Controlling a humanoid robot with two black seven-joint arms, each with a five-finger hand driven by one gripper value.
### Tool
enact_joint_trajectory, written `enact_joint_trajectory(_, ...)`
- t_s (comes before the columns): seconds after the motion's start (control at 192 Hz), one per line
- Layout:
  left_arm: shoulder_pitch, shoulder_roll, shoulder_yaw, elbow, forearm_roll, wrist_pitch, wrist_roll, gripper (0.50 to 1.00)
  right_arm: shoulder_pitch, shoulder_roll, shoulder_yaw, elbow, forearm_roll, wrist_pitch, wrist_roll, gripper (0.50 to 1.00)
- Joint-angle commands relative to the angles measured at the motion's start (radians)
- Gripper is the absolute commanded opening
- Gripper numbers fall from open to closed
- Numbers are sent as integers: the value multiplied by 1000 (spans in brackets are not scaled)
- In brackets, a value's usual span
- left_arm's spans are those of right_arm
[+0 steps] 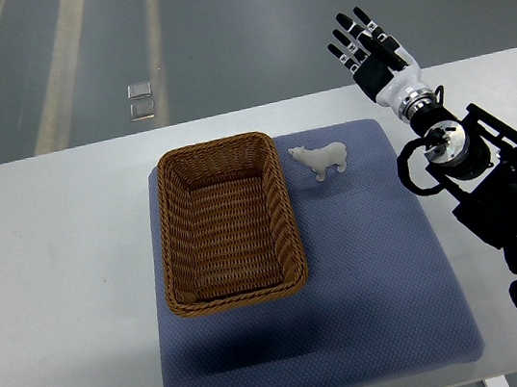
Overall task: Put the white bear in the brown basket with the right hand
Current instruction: 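Move the right hand over the white bear figurine beside the basket, then lower the right hand and close its fingers around the white bear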
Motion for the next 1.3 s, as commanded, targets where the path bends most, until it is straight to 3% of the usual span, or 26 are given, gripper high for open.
enact_joint_trajectory(0.0,0,0,0,0,0,0,0,1000,0,0,0,0,-1,0,0,928)
enact_joint_trajectory(0.391,0,0,0,0,0,0,0,1000,26,-6,-104,2,-19,0,-5,928)
enact_joint_trajectory(0.578,0,0,0,-5,0,-2,0,1000,110,-94,-275,12,-197,15,-15,928)
enact_joint_trajectory(0.766,0,0,0,-5,0,-6,0,1000,297,-206,-641,40,-610,60,-126,928)
enact_joint_trajectory(0.88,0,0,0,-5,0,-8,0,1000,474,-264,-894,40,-826,189,-232,928)
enact_joint_trajectory(1.021,-2,0,0,-5,0,-12,0,1000,655,-287,-1110,40,-841,328,-299,928)
enact_joint_trajectory(1.193,-3,0,-1,-6,0,-12,0,1000,676,-268,-1138,40,-843,337,-325,928)
enact_joint_trajectory(1.297,-3,0,-1,-6,0,-14,0,1000,643,-250,-1138,40,-844,301,-325,926)
